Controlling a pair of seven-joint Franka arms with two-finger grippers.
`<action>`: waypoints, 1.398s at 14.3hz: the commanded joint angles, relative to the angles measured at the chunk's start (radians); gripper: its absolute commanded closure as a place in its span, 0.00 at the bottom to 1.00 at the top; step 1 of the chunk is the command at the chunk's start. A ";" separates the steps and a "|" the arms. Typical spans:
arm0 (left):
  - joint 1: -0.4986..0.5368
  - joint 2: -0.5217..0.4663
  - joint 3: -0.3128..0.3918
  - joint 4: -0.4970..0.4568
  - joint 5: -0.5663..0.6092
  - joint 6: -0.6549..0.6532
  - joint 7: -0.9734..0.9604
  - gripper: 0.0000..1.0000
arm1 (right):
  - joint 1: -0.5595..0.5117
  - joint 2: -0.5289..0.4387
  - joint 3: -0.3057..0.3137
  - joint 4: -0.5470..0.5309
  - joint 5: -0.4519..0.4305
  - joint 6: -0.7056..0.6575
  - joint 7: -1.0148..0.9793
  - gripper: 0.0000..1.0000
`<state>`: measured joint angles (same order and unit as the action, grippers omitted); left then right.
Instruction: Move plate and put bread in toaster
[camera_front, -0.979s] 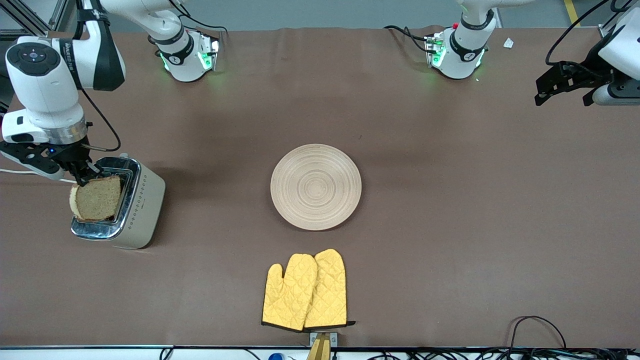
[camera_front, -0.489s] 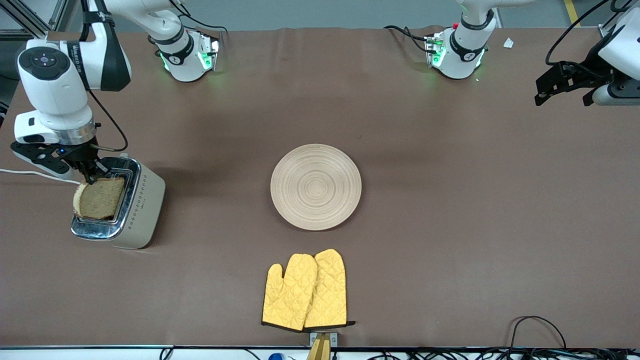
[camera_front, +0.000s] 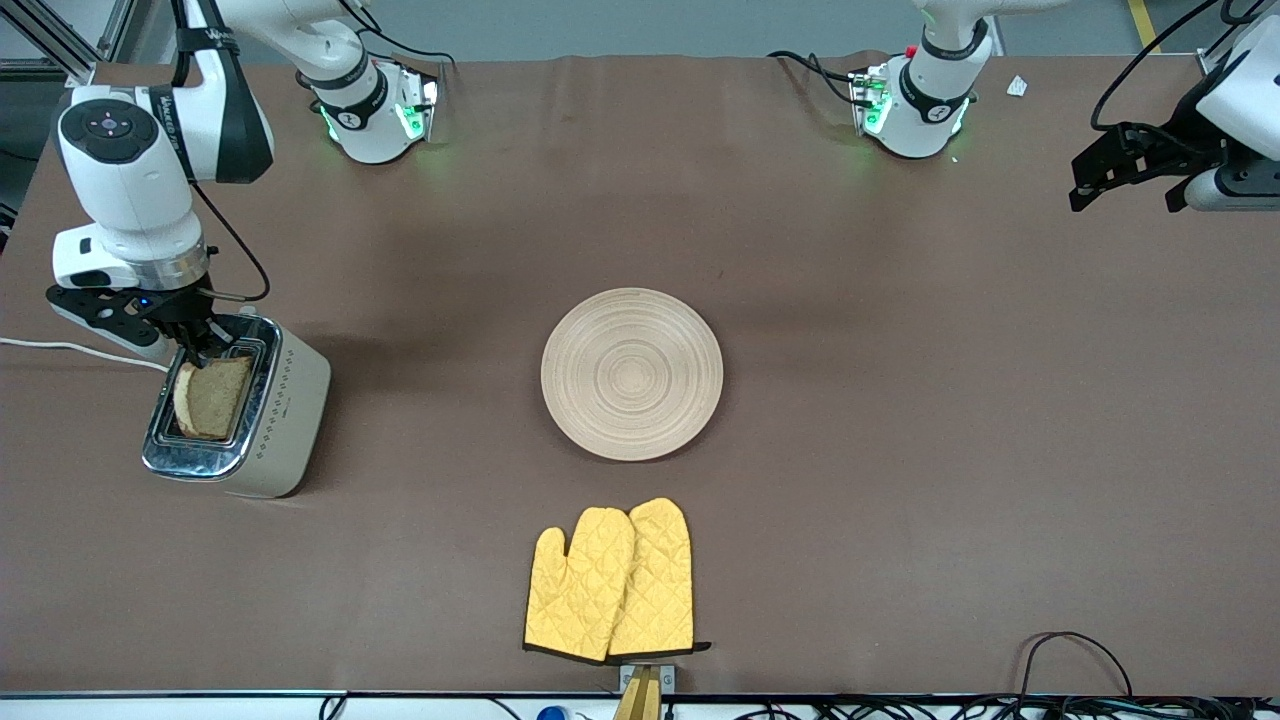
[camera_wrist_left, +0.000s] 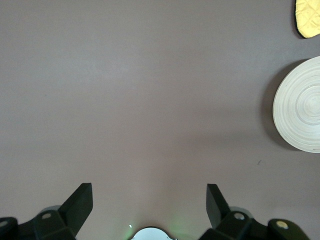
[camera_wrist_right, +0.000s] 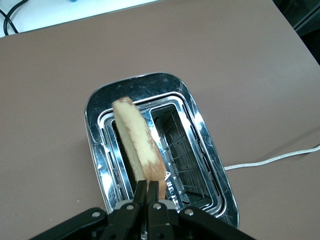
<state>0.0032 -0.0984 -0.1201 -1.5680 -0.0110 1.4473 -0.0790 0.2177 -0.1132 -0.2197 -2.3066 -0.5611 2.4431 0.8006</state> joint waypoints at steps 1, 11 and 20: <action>0.001 -0.004 -0.001 0.002 0.005 -0.013 0.016 0.00 | 0.005 -0.043 -0.006 -0.030 -0.010 0.007 0.020 0.36; 0.001 -0.004 -0.001 0.003 0.005 -0.013 0.016 0.00 | 0.152 -0.079 -0.009 0.183 0.209 -0.273 -0.114 0.00; 0.003 -0.004 -0.001 0.003 0.006 -0.013 0.022 0.00 | 0.158 0.033 -0.041 0.567 0.487 -0.667 -0.603 0.00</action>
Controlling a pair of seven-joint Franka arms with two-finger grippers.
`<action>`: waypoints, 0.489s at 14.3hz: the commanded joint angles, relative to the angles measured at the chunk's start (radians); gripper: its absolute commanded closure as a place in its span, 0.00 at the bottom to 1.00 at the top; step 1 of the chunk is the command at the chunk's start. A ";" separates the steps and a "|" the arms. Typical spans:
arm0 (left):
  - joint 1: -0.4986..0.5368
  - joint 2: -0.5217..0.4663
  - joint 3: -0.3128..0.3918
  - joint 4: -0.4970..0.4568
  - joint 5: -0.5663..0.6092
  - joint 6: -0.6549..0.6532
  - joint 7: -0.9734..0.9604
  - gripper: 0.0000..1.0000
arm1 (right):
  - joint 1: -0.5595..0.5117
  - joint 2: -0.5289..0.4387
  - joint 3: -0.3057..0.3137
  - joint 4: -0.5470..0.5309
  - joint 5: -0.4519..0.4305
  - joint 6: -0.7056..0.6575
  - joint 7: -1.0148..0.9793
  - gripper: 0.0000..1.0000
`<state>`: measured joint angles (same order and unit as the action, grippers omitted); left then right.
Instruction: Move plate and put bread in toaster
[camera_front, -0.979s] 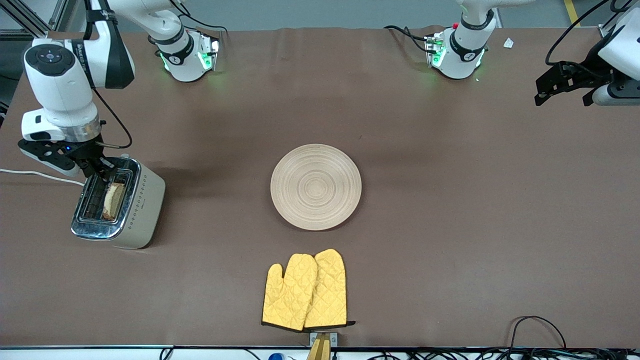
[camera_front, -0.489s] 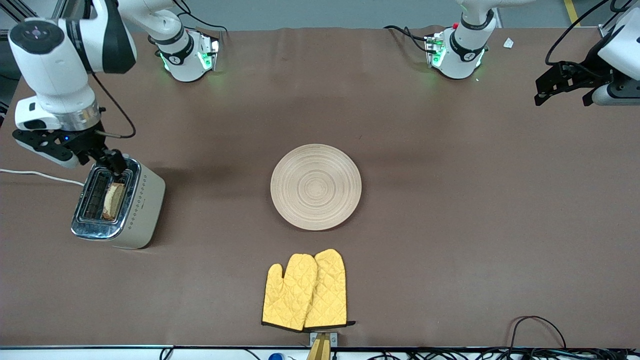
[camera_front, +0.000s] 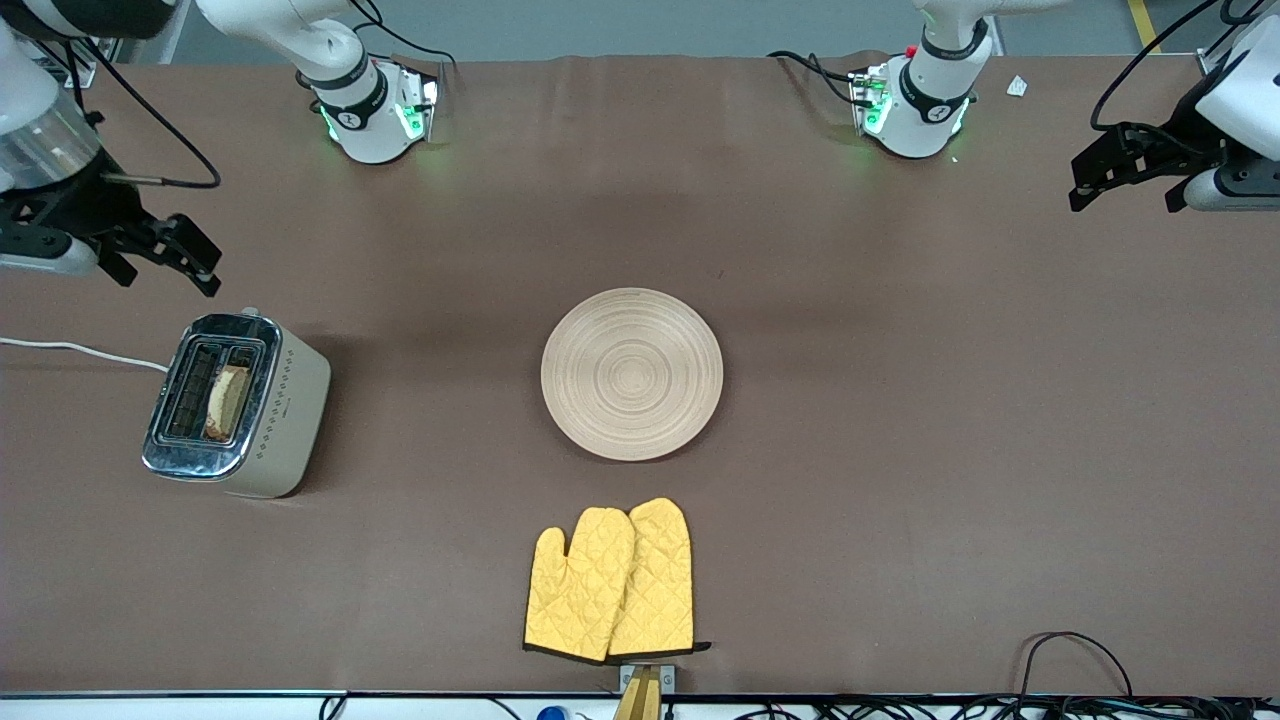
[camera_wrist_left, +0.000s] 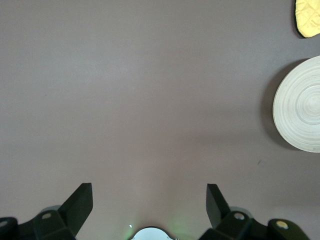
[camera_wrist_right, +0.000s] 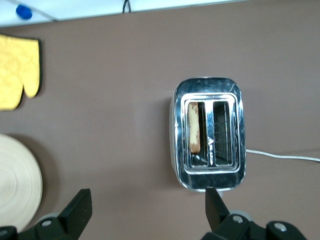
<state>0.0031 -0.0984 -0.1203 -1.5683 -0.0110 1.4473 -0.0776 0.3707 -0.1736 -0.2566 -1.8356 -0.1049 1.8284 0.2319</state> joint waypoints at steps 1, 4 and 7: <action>0.003 -0.004 -0.001 0.004 0.006 -0.013 0.021 0.00 | 0.008 0.100 -0.004 0.105 0.031 -0.058 -0.034 0.00; 0.003 -0.004 -0.001 0.004 0.006 -0.013 0.021 0.00 | -0.010 0.100 -0.007 0.124 0.097 -0.102 -0.042 0.00; 0.003 -0.004 -0.001 0.004 0.006 -0.013 0.022 0.00 | -0.081 0.109 -0.003 0.150 0.102 -0.139 -0.124 0.00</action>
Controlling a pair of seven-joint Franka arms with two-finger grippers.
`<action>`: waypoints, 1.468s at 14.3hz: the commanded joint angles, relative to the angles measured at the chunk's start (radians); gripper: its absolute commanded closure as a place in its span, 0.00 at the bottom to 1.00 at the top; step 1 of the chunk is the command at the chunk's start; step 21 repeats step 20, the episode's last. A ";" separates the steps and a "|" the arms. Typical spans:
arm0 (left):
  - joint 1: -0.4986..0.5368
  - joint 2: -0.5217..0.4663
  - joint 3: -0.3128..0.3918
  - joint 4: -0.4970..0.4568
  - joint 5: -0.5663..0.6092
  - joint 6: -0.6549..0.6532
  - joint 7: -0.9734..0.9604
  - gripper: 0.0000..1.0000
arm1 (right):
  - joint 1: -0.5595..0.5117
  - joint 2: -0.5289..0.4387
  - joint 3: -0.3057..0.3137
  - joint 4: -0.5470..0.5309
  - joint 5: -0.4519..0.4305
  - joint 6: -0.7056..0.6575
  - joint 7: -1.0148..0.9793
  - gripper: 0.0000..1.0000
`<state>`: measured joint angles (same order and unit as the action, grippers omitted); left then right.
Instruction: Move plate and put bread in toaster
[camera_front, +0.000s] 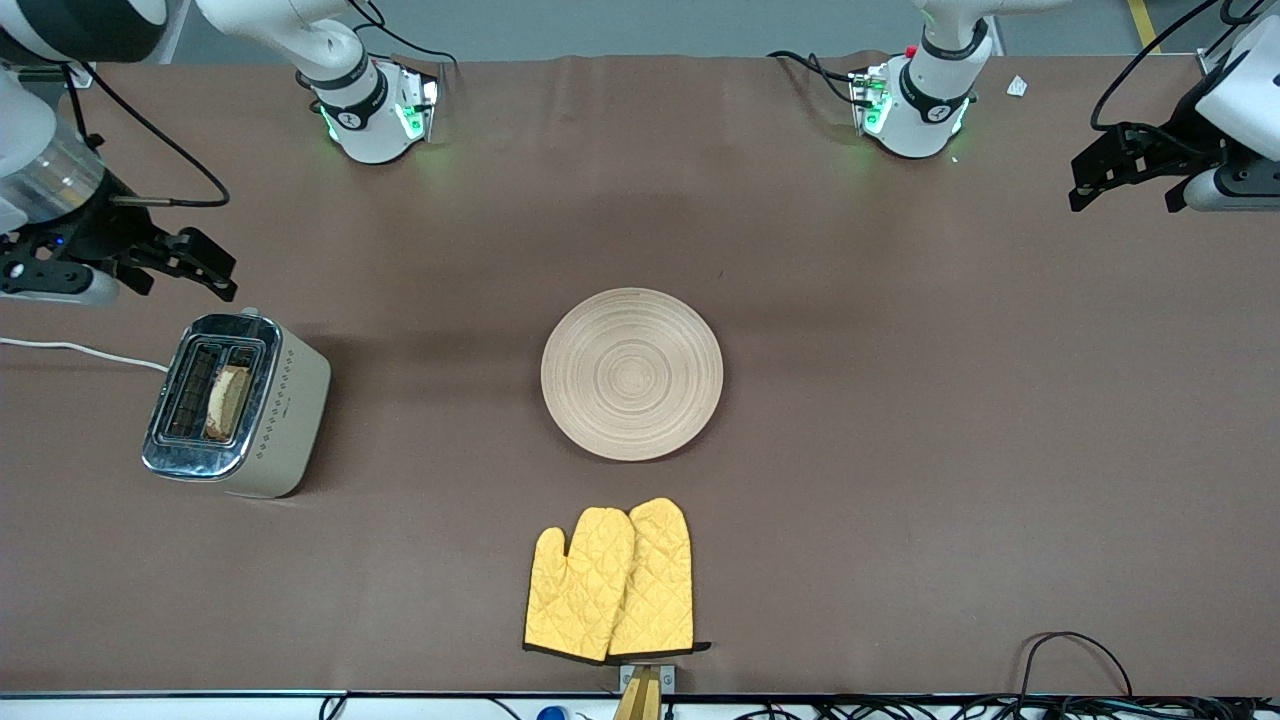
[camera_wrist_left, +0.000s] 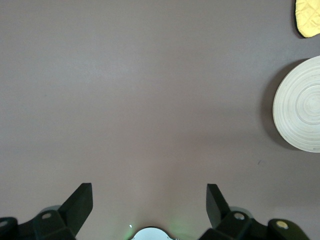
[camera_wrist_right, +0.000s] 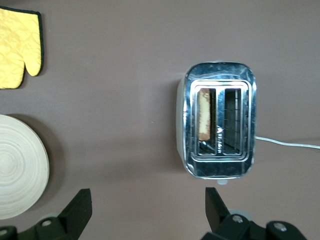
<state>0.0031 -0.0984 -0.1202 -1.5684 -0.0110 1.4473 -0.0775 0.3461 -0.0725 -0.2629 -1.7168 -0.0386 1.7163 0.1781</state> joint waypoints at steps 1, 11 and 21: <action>0.003 -0.004 -0.001 0.004 0.006 -0.013 0.021 0.00 | -0.100 0.010 0.022 0.032 0.054 -0.027 -0.086 0.00; -0.006 -0.004 -0.002 0.008 0.014 -0.013 0.021 0.00 | -0.463 0.014 0.315 0.046 0.052 -0.049 -0.224 0.00; 0.003 0.011 0.002 0.050 0.020 -0.025 0.035 0.00 | -0.486 0.014 0.287 0.097 0.028 -0.046 -0.258 0.00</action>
